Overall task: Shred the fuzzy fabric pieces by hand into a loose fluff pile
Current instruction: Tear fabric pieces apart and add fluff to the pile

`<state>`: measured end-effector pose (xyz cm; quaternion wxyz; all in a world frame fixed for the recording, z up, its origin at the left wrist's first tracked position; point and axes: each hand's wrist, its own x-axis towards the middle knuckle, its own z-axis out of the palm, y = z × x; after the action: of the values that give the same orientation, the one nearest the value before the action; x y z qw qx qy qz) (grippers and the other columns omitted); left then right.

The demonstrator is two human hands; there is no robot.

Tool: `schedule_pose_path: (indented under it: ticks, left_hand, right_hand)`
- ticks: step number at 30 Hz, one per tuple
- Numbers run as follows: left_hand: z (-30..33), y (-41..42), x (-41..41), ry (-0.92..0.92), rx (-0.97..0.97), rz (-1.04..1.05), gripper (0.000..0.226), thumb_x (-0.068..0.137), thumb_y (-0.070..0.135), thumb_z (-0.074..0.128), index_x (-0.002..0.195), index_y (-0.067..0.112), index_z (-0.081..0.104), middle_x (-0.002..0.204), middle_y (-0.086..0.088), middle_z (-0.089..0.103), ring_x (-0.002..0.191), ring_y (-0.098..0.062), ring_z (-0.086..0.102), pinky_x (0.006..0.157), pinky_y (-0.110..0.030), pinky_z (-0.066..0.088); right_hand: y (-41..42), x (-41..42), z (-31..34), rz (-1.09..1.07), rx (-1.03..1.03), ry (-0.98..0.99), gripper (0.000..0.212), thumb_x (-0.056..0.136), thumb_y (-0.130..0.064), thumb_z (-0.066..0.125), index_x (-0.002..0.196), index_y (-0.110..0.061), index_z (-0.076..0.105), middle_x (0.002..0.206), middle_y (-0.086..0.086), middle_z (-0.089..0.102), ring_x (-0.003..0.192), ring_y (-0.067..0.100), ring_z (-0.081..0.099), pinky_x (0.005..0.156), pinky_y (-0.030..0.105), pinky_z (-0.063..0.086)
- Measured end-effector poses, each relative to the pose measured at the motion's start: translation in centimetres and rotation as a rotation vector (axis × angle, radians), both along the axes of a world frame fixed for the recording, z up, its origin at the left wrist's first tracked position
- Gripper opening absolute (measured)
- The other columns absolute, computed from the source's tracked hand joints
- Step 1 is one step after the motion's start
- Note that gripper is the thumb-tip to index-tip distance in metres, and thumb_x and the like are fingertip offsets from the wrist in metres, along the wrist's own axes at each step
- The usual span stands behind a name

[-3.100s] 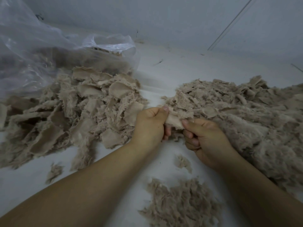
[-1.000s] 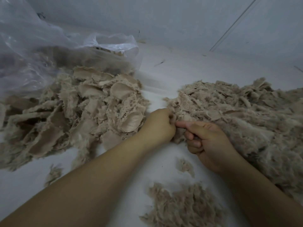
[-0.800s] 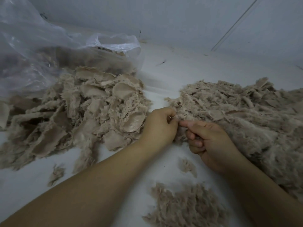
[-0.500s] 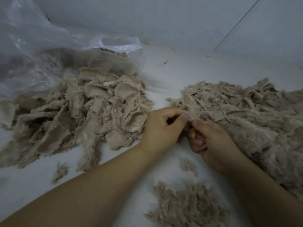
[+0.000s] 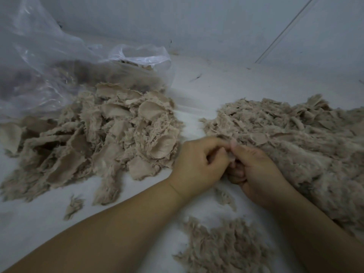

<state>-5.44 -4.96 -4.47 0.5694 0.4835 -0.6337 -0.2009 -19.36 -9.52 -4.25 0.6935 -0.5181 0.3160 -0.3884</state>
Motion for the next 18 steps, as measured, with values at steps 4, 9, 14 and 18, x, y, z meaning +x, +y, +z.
schedule_pose_path:
  ticks: [4,9,14,18]
  left_hand:
    - [-0.1,-1.0,0.9,0.228,0.209,-0.015,0.039,0.091,0.019,0.06,0.127,0.031,0.054,0.046,0.004,0.045,0.042,-0.009,0.038,0.045,-0.022,0.033]
    - [0.0,-2.0,1.2,0.313,0.316,-0.039,0.007,0.091,0.006,0.064,0.089,0.01,0.069,0.056,-0.014,0.063,0.049,-0.016,0.054,0.051,-0.024,0.045]
    - [0.1,-2.6,1.1,0.373,0.278,0.063,0.02,0.093,0.004,0.062,0.074,0.011,0.064,0.055,-0.001,0.062,0.048,-0.011,0.055,0.046,-0.021,0.044]
    - [0.4,-3.0,1.1,0.349,0.261,0.109,0.025,0.094,0.003,0.058,0.072,0.013,0.061,0.049,0.004,0.058,0.041,-0.008,0.051,0.043,-0.02,0.042]
  right_hand:
    - [-0.1,0.0,-0.1,0.022,-0.006,0.016,0.036,0.088,-0.033,0.055,0.064,-0.007,0.047,0.053,0.004,0.034,0.039,0.006,0.023,0.037,0.018,0.021]
    - [0.0,-0.1,-0.1,0.025,-0.03,0.059,0.033,0.082,-0.028,0.063,0.061,-0.006,0.05,0.056,0.005,0.032,0.041,0.008,0.022,0.037,0.018,0.022]
    - [0.0,0.0,0.0,0.031,-0.019,0.055,0.032,0.08,-0.023,0.065,0.051,-0.015,0.056,0.051,0.002,0.035,0.039,0.007,0.024,0.037,0.018,0.021]
    - [0.0,0.1,0.0,0.003,0.007,0.051,0.032,0.076,-0.019,0.067,0.047,-0.018,0.053,0.049,0.002,0.035,0.036,0.007,0.023,0.037,0.016,0.021]
